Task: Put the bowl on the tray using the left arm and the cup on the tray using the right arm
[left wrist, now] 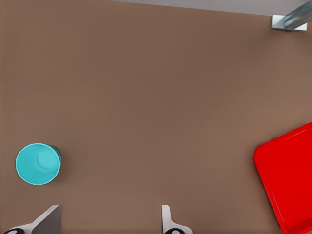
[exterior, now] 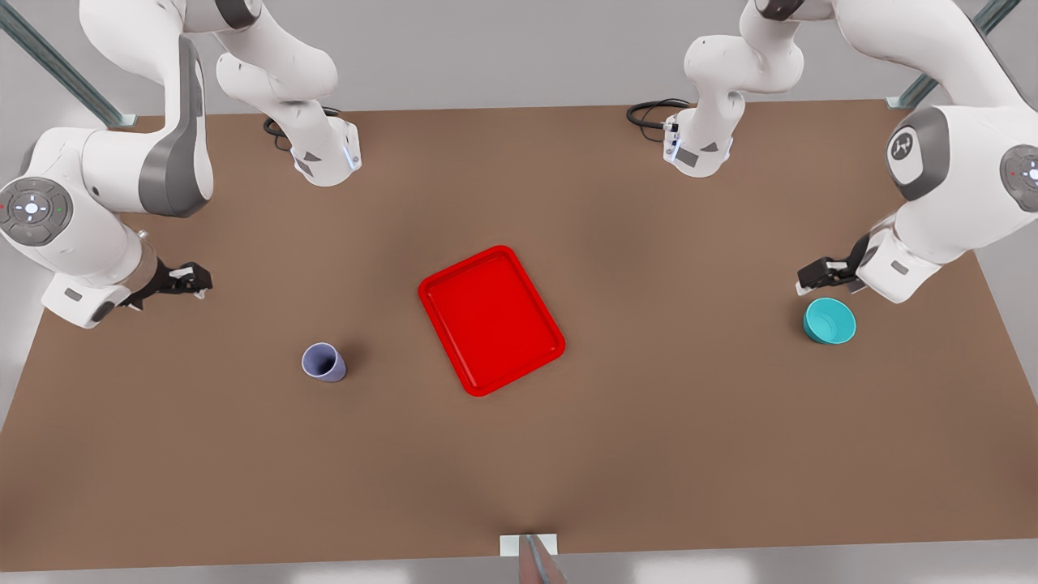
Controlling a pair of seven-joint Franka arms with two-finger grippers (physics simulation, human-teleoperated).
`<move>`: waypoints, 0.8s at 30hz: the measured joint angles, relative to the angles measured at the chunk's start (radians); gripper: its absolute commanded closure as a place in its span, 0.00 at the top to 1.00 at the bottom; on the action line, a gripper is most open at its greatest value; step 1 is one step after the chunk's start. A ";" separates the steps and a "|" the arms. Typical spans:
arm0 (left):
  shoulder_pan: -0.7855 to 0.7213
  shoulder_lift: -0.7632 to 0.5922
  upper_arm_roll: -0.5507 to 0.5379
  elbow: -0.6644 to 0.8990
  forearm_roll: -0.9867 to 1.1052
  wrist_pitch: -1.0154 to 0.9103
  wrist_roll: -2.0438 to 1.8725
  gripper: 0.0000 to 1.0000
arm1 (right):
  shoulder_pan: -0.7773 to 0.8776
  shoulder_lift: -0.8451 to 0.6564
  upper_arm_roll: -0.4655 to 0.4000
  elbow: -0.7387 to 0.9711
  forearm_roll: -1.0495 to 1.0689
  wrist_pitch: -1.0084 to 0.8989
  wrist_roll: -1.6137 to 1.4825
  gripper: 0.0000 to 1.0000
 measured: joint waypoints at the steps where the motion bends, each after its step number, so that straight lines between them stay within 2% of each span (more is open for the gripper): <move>1: 0.000 0.001 0.001 0.000 0.000 0.001 -0.001 1.00 | 0.000 0.001 0.000 0.000 0.000 0.001 -0.003 1.00; 4: 0.026 0.018 0.007 -0.010 -0.017 0.003 0.004 1.00 | 0.005 0.002 0.000 0.002 -0.002 0.004 -0.010 1.00; 9: 0.388 0.288 0.030 -0.069 -0.138 0.096 0.158 1.00 | 0.018 0.006 0.000 -0.005 -0.016 0.007 -0.021 1.00; 11: 0.470 0.338 0.031 -0.173 -0.182 0.182 0.252 1.00 | 0.017 0.006 0.000 -0.004 -0.017 0.008 -0.024 1.00; 17: 0.541 0.429 0.034 -0.274 -0.245 0.424 0.509 1.00 | 0.015 0.012 0.000 0.000 -0.015 0.006 -0.033 1.00; 24: 0.546 0.435 0.034 -0.378 -0.260 0.524 0.733 1.00 | 0.018 0.024 0.001 0.003 -0.012 0.003 -0.039 1.00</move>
